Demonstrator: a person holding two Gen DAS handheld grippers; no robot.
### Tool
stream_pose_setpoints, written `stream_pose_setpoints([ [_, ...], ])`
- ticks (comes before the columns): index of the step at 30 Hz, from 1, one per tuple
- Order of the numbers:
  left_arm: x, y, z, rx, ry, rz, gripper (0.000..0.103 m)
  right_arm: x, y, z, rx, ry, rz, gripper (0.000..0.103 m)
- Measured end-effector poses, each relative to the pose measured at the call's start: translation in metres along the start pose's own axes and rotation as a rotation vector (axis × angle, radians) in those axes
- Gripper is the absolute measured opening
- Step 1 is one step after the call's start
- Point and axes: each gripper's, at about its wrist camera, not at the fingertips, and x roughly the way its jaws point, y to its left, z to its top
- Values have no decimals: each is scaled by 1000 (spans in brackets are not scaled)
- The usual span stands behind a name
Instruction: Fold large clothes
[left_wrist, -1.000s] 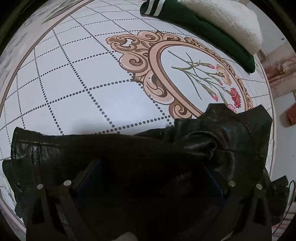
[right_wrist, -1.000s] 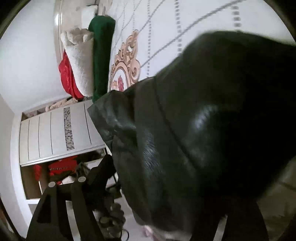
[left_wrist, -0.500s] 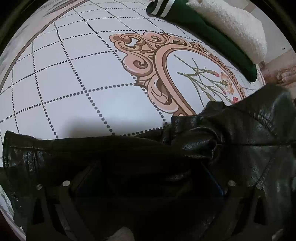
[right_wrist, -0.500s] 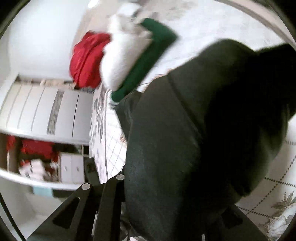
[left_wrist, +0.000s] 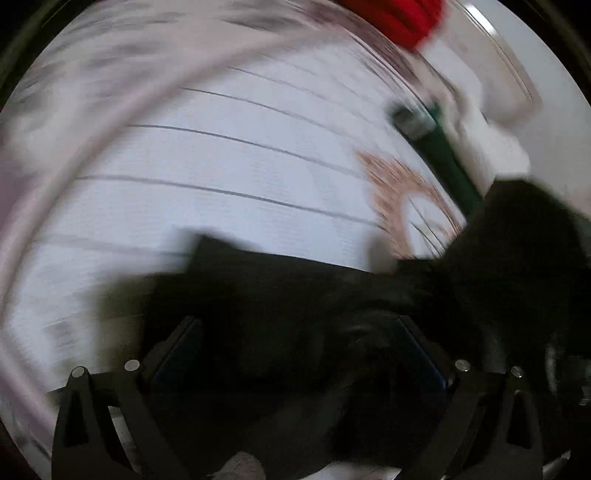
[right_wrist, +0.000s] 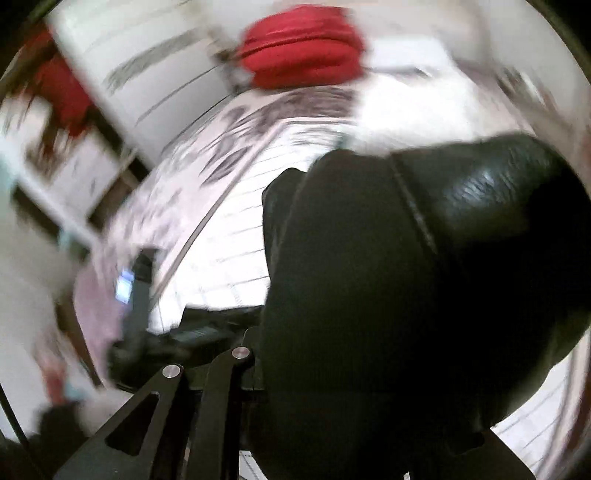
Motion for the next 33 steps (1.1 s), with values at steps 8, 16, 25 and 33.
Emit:
stream_pose_setpoints([
  [8,-139,152,-29,-195,-156,191,103,52,205,-59,-556,149,4,17],
  [16,-177,174,-33,-219,-230,194,103,122,258,-153,-677,483,137,67],
  [25,-115,127,-43,-140,-105,124,103,58,131,-70,-116,593,346,93],
  [33,-62,134,-84,-180,40,231,103,145,11,-33,96,603,349,99],
])
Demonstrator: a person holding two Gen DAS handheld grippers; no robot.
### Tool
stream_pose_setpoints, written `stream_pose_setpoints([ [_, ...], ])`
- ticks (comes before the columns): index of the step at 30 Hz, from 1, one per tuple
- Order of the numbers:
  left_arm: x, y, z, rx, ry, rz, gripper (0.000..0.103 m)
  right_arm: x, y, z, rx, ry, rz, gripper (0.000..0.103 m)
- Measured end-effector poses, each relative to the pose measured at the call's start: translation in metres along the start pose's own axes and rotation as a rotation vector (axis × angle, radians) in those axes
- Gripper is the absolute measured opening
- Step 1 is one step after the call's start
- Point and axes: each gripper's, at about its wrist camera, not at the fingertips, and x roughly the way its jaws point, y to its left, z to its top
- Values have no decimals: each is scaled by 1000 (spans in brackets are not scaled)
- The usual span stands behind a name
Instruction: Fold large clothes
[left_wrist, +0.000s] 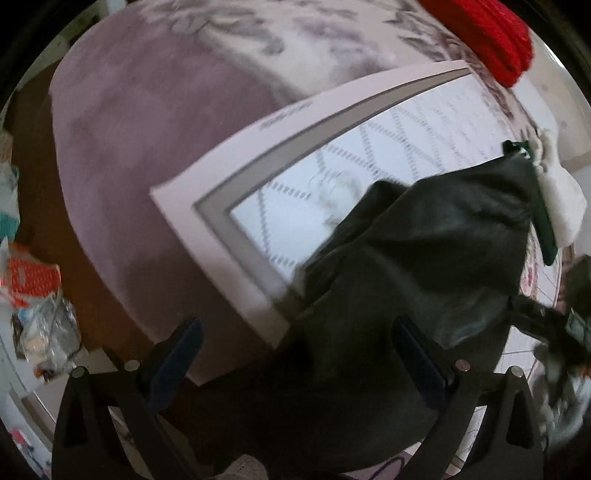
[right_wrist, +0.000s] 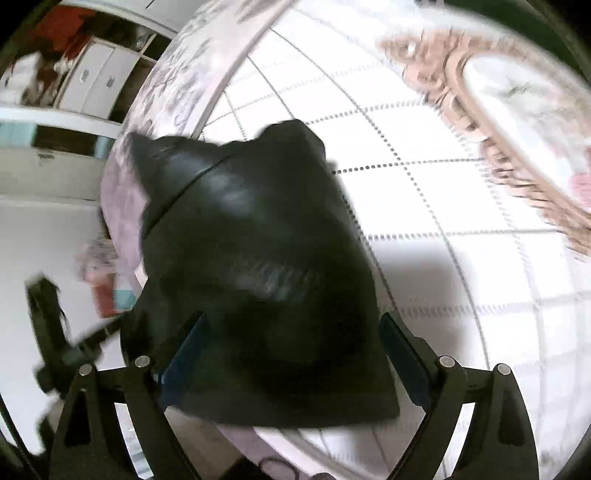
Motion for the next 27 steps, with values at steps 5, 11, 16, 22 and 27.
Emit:
stream_pose_setpoints([
  [5,14,1,0,-15,12,60,103,66,-32,21,-9,176,257,103],
  [11,-12,-38,13,4,-91,71,103,25,-37,-11,139,-7,211,69],
  [16,-34,-96,10,144,-177,104,103,-31,-90,-99,520,-202,233,65],
  [22,-3,-158,-13,228,-124,44,103,-69,-137,-178,656,-27,70,87],
  [27,22,-187,-27,260,-120,125,103,-166,-125,-175,539,-259,-43,85],
])
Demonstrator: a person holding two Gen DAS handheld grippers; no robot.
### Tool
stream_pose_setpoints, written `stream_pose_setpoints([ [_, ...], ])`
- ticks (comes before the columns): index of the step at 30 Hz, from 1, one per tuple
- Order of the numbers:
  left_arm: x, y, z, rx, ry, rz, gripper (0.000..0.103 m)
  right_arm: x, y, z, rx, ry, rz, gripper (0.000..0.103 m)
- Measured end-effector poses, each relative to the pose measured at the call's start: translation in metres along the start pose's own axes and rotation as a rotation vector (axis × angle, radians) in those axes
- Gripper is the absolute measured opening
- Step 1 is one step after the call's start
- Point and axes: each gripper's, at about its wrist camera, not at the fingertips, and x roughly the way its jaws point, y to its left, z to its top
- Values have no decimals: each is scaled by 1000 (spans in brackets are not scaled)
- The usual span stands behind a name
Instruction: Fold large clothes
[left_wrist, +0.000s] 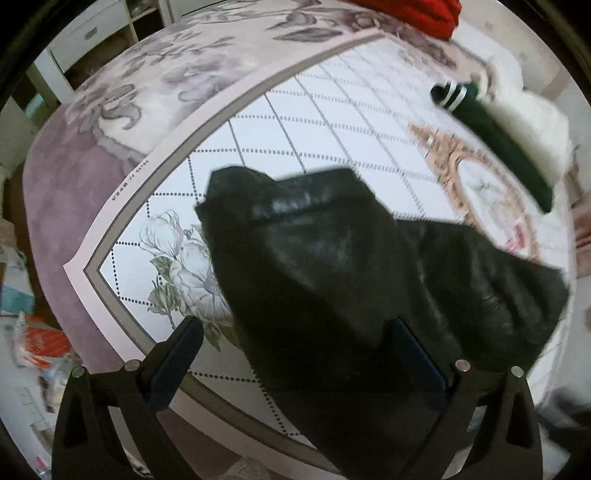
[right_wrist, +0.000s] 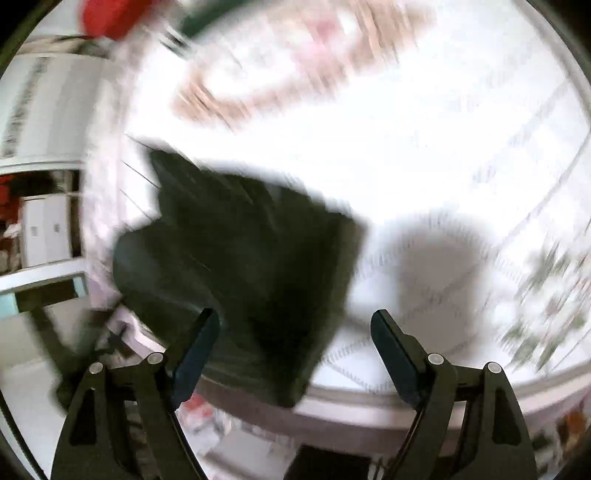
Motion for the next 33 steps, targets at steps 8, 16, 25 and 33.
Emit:
stream_pose_setpoints([
  [8,44,27,-10,-110,79,18,103,53,64,52,-61,118,276,39],
  [16,56,37,-12,-178,91,-21,103,117,53,78,-67,151,94,0],
  [25,43,50,-17,-259,99,-67,103,140,60,96,-119,236,58,0],
  [33,5,67,-60,-317,104,-131,103,46,30,57,-173,103,205,91],
])
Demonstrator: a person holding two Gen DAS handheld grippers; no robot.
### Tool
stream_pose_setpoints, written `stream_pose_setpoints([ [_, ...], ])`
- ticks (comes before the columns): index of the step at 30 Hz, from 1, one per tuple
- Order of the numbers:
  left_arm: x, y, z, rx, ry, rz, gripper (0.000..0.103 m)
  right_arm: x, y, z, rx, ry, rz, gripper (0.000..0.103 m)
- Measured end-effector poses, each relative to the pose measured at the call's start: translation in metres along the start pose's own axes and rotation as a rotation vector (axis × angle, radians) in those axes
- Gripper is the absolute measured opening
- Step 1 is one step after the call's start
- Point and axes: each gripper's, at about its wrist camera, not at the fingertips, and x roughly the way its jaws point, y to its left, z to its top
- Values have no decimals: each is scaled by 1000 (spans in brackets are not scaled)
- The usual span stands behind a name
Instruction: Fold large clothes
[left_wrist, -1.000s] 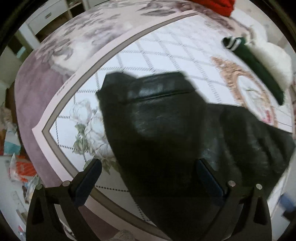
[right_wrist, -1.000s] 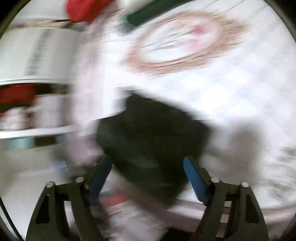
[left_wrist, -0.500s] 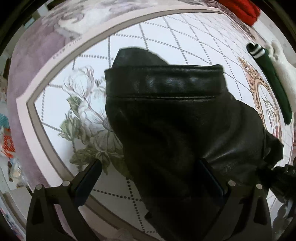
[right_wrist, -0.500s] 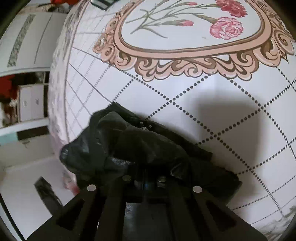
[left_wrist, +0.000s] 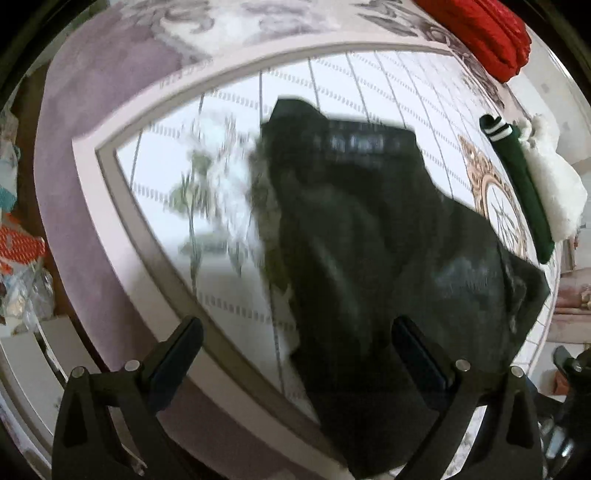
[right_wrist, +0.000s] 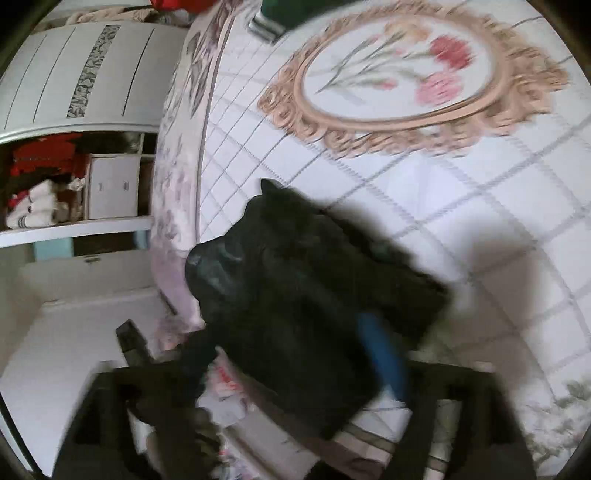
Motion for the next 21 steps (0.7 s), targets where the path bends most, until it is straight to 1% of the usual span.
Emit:
stream_pose_setpoints([
  [1,6,3,-7,-9,22,-11,103,-4,-5,-1,-25,-26,-36,91],
  [2,10,3,-5,-13,38,-22,103,0,-10,2,-45,-31,-59,91],
  [4,15,4,-11,-33,53,-56,103,12,-17,11,-70,-24,-121,91],
  [5,15,3,-13,-39,53,-72,103,25,-19,20,-114,-14,-128,88],
  [6,16,3,-11,-38,52,-80,103,33,-23,26,-142,-3,-135,76],
  [7,16,0,-10,-31,48,-81,103,44,-26,32,-154,12,-111,67],
  [8,14,-2,-7,-21,46,-75,103,57,-31,38,-132,44,-58,56],
  [11,5,-3,1,14,27,-68,103,56,-41,31,-51,35,-36,54],
  [12,1,-1,1,26,22,-67,103,51,-49,23,10,33,-22,53],
  [14,-1,5,2,44,28,-76,103,43,-66,-3,137,52,6,53],
  [16,3,9,2,60,47,-92,103,41,-80,-39,247,111,40,53],
  [18,6,13,1,57,62,-118,103,40,-82,-64,269,174,66,57],
  [19,9,13,2,54,73,-137,103,35,-81,-70,261,183,69,57],
  [20,12,10,4,55,77,-142,103,27,-78,-75,236,173,59,58],
  [21,13,8,5,63,79,-147,103,16,-74,-77,206,137,47,61],
])
